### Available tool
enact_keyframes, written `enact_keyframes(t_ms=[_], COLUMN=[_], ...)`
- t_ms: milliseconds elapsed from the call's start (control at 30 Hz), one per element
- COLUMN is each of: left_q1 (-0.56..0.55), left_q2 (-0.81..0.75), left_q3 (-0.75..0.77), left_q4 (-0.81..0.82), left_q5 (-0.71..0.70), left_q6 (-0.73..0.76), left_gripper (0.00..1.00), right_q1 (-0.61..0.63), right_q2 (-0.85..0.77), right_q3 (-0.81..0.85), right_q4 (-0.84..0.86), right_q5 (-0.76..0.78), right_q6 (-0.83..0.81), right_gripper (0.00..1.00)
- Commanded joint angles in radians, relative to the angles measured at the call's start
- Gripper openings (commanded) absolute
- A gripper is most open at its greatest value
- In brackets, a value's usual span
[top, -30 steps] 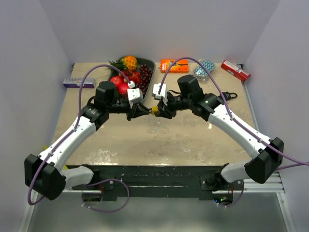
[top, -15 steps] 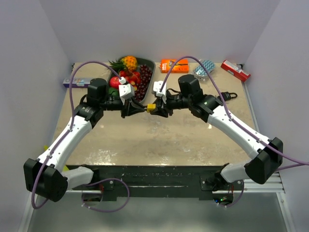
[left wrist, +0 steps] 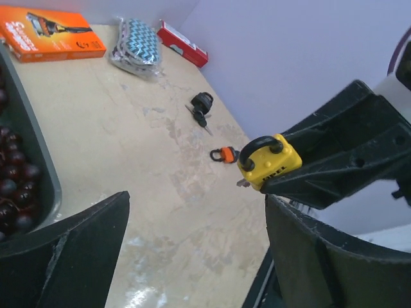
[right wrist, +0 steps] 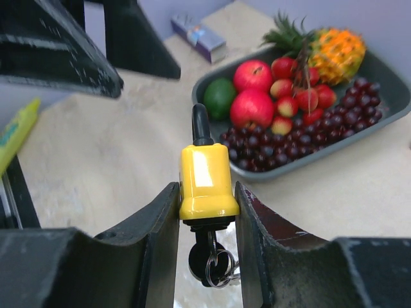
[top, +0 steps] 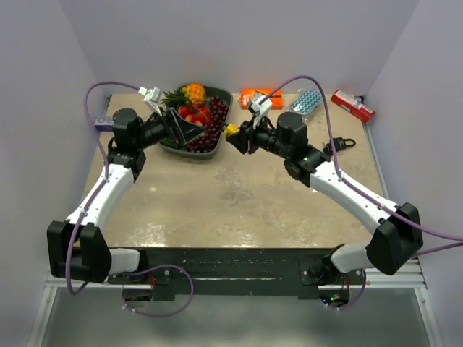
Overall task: Lock with the key
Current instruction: Lock the lock.
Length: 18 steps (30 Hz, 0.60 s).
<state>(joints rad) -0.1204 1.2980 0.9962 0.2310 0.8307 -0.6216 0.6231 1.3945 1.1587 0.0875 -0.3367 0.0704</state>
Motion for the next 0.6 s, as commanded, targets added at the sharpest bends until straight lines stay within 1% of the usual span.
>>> enact_keyframes(t_ms=[0,100,233,400,567], left_q1=[-0.022,-0.045,-0.067,-0.084,-0.096], left_q2=[-0.005,-0.014,-0.028,-0.035,-0.013], left_q3=[-0.002,0.002,-0.007,-0.041,-0.022], left_q4=[0.082,0.071,0.068,0.074,0.059], left_q5=[-0.137,-0.186,-0.193,-0.194,-0.200], left_q6=[-0.292,-0.355,-0.411,-0.426,-0.417], left_gripper=[0.91,0.92,0.92,0.92,0.89], right_q1=[0.058,0.102,0.133,0.173,0.190], right_q2=[0.003,0.026,0.054,0.084,0.109], right_q3=[0.021,0.030,0.055,0.082,0.099], right_q4=[0.265,0.287,0.301,0.305,0.325], right_q5=[0.172,0.249,0.301,0.361,0.392], right_q6=[0.164,0.167,0.172,0.180,0.174], right_gripper=[0.00,0.00,0.00,0.00,0.00])
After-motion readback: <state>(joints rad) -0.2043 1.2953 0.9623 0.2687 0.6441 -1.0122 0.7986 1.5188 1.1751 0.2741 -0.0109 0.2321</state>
